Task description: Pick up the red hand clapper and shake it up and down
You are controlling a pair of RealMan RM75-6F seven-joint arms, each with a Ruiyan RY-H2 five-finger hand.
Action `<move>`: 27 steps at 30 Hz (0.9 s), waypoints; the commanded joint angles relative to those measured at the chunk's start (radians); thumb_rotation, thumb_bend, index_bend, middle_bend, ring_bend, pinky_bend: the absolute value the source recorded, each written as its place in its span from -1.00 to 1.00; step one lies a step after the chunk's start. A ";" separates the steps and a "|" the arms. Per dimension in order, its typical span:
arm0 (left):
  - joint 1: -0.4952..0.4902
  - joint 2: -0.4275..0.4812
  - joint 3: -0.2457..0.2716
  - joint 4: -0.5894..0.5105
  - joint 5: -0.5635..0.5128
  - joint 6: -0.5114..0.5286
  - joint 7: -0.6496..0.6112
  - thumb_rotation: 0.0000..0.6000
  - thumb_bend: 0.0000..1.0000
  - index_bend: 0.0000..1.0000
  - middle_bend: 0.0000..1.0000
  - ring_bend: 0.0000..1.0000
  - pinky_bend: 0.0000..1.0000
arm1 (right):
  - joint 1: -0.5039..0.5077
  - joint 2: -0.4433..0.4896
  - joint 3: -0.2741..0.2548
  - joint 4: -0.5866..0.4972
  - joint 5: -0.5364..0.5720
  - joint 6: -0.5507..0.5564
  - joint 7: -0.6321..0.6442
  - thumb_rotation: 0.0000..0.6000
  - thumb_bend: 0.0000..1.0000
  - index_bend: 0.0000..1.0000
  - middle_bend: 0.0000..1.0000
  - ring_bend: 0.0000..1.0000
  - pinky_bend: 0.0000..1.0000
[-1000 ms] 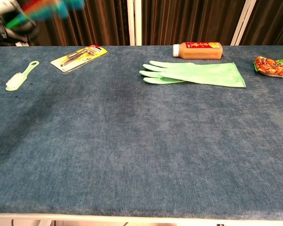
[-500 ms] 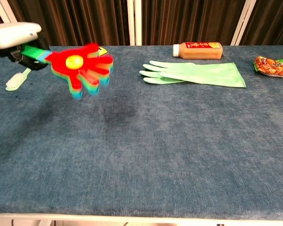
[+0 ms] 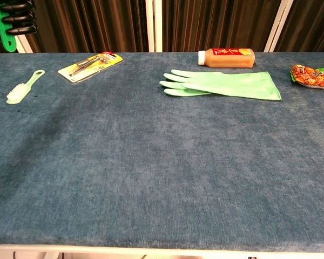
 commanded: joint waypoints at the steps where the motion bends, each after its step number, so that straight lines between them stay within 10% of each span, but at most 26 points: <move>1: -0.023 -0.008 0.121 0.112 0.222 0.066 0.593 1.00 0.34 1.00 1.00 1.00 1.00 | 0.001 -0.004 -0.003 0.004 0.003 -0.007 0.000 1.00 -0.43 -1.00 -1.00 -1.00 -1.00; 6: -0.059 -0.099 0.267 0.333 0.455 0.155 1.218 1.00 0.34 1.00 1.00 1.00 1.00 | 0.006 0.006 -0.012 0.003 -0.005 -0.025 0.008 1.00 -0.35 -1.00 -1.00 -1.00 -1.00; 14: -0.082 -0.136 0.331 0.392 0.472 0.111 1.377 1.00 0.34 1.00 1.00 1.00 1.00 | 0.006 0.009 -0.011 0.007 -0.003 -0.026 0.019 1.00 -0.35 -1.00 -1.00 -1.00 -1.00; 20: -0.066 -0.127 0.256 0.307 0.334 0.131 1.187 1.00 0.34 1.00 1.00 1.00 1.00 | 0.005 0.007 -0.012 0.012 -0.005 -0.023 0.025 1.00 -0.35 -1.00 -1.00 -1.00 -1.00; 27: 0.001 -0.028 -0.011 -0.050 -0.090 -0.004 0.424 1.00 0.35 1.00 1.00 1.00 1.00 | 0.003 0.005 -0.012 0.013 -0.007 -0.019 0.026 1.00 -0.35 -1.00 -1.00 -1.00 -1.00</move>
